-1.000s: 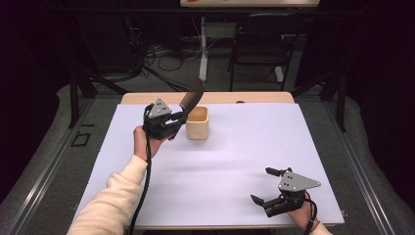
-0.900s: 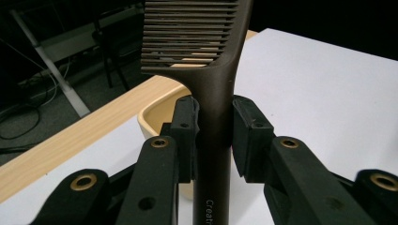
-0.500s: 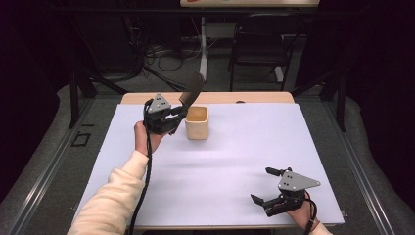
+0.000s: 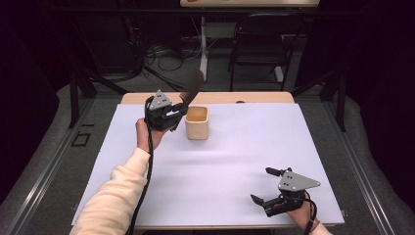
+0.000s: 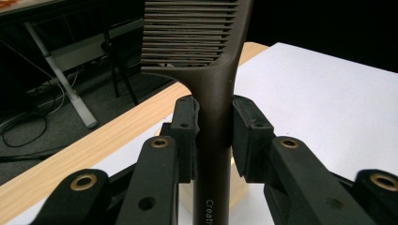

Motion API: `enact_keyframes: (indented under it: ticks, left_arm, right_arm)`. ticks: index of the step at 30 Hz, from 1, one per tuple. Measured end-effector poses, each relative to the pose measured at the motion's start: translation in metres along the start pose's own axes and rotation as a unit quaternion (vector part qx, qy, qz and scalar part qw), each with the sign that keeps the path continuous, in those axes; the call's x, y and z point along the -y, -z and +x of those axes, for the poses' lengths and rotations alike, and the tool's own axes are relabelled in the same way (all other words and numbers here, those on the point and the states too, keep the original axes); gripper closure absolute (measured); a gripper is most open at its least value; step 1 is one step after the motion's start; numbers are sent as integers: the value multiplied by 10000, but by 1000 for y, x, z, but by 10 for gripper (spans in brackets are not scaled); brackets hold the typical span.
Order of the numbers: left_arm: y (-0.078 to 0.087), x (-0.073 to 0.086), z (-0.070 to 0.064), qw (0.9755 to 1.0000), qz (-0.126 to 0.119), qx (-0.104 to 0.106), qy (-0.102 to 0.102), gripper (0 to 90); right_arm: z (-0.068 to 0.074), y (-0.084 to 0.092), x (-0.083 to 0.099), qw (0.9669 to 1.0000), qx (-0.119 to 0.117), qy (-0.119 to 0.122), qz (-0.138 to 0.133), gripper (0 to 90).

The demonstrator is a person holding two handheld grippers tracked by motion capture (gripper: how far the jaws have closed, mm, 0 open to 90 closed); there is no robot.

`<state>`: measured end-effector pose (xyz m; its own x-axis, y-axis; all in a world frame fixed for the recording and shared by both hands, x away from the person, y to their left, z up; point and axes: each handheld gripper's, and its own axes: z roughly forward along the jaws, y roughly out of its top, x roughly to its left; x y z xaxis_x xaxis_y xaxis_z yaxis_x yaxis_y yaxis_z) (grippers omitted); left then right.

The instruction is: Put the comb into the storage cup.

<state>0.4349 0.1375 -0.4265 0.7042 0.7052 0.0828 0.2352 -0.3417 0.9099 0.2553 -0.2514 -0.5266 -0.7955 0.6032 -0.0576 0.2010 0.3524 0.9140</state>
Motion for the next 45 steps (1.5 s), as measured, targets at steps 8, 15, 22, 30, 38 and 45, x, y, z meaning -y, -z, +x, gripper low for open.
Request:
enact_keyframes:
  ticks: [8, 15, 22, 30, 38, 45]
  left_arm:
    - [-4, -6, 2, 10000, -77, -49, -20, 724]
    - [-8, -11, 2, 9999, -106, -28, -33, 723]
    - [-12, -14, 4, 9999, -100, -95, -35, 724]
    - [-14, -19, 7, 9997, -172, -150, 18, 724]
    - [-18, -24, 8, 9996, -222, -195, 9, 724]
    - [-22, -26, 9, 9995, -248, -217, 21, 724]
  right_arm:
    - [-1, 0, 0, 10000, 7, -7, 38, 0]
    - [0, -1, 0, 10000, -14, -3, 29, 0]
    - [-1, 0, 0, 10000, -17, -5, 12, 0]
    - [-1, -1, 0, 10000, -11, -5, 32, 0]
    - [-1, -1, 0, 10000, -18, 5, 28, 0]
    - [0, -1, 0, 10000, -16, 0, 25, 0]
